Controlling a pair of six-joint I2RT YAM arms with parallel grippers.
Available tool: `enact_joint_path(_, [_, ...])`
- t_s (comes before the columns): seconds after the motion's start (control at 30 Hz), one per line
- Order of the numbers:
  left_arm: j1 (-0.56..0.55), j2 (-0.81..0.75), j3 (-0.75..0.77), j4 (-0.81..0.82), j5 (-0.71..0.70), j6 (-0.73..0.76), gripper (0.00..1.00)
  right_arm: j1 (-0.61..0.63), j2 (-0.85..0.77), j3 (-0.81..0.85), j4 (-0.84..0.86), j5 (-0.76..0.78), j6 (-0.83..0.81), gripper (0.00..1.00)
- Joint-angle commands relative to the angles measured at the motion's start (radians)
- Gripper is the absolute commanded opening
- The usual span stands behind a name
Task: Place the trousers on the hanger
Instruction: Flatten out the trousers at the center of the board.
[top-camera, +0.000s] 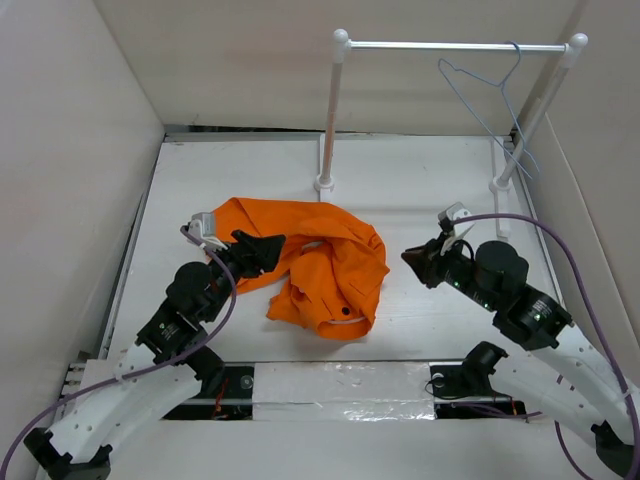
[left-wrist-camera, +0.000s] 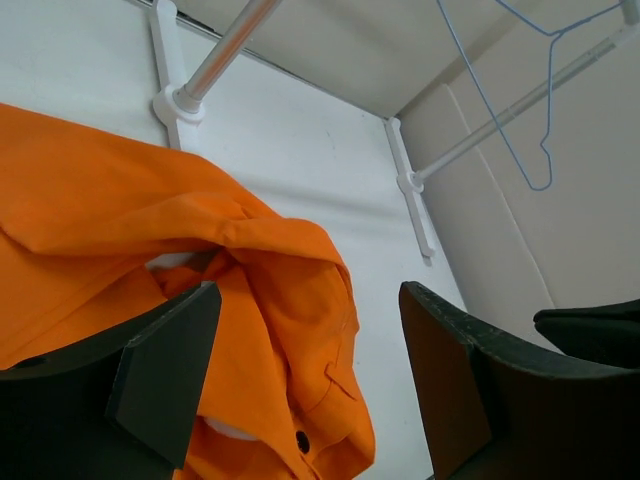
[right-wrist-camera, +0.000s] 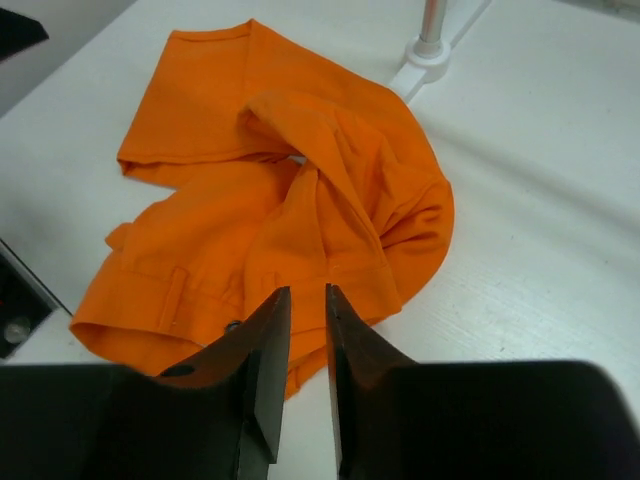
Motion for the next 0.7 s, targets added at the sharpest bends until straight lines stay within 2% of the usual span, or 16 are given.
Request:
enact_joint_path(0.0, [-0.001, -0.053, -0.005, -0.040, 0.012, 0.021, 0.69, 0.004, -0.009, -0.035, 0.099, -0.039, 0.020, 0.12])
enact_joint_path(0.03, [-0.001, -0.064, -0.004, -0.034, 0.015, 0.029, 0.67, 0.004, -0.010, -0.052, 0.103, -0.039, 0.029, 0.04])
enact_joint_path(0.07, [-0.001, -0.065, -0.002, -0.026, 0.016, 0.037, 0.60, 0.004, -0.010, -0.055, 0.100, -0.039, 0.029, 0.00])
enact_joint_path(0.13, [-0.001, -0.046, 0.004, -0.023, 0.001, 0.051, 0.51, 0.004, -0.009, -0.054, 0.084, -0.039, 0.029, 0.00])
enact_joint_path(0.17, [-0.001, -0.033, 0.015, -0.023, -0.011, 0.052, 0.42, 0.004, -0.009, -0.041, 0.052, -0.042, 0.026, 0.00])
enact_joint_path(0.23, [-0.001, -0.007, 0.025, -0.035, -0.062, 0.048, 0.30, 0.004, -0.018, -0.032, 0.019, -0.087, 0.026, 0.00])
enact_joint_path(0.27, [-0.001, 0.014, 0.027, -0.051, -0.086, 0.035, 0.18, 0.004, -0.024, -0.035, -0.001, -0.094, 0.028, 0.00])
enact_joint_path(0.3, [-0.001, 0.022, 0.022, -0.067, -0.134, 0.022, 0.15, 0.004, -0.035, -0.040, -0.007, -0.100, 0.029, 0.00])
enact_joint_path(0.33, [-0.001, 0.025, 0.010, -0.077, -0.157, -0.015, 0.13, 0.004, -0.044, -0.049, -0.010, -0.103, 0.032, 0.02])
enact_joint_path(0.37, [-0.001, 0.025, -0.025, -0.081, -0.178, -0.038, 0.12, 0.004, -0.062, -0.060, 0.002, -0.103, 0.044, 0.14])
enact_joint_path(0.43, [-0.001, 0.022, -0.068, -0.071, -0.223, -0.086, 0.12, 0.004, -0.072, -0.112, 0.028, -0.102, 0.071, 0.29])
enact_joint_path(0.47, [-0.001, 0.027, -0.103, -0.062, -0.241, -0.124, 0.18, 0.004, -0.067, -0.132, 0.066, -0.105, 0.075, 0.49])
enact_joint_path(0.53, [0.019, 0.040, -0.125, -0.061, -0.307, -0.150, 0.32, 0.004, -0.047, -0.185, 0.106, -0.105, 0.091, 0.62])
enact_joint_path(0.57, [0.034, 0.063, -0.128, -0.064, -0.320, -0.164, 0.48, 0.004, -0.033, -0.199, 0.152, -0.100, 0.092, 0.70])
enact_joint_path(0.67, [0.109, 0.112, -0.142, -0.039, -0.314, -0.161, 0.77, 0.004, 0.036, -0.241, 0.229, -0.018, 0.117, 0.74])
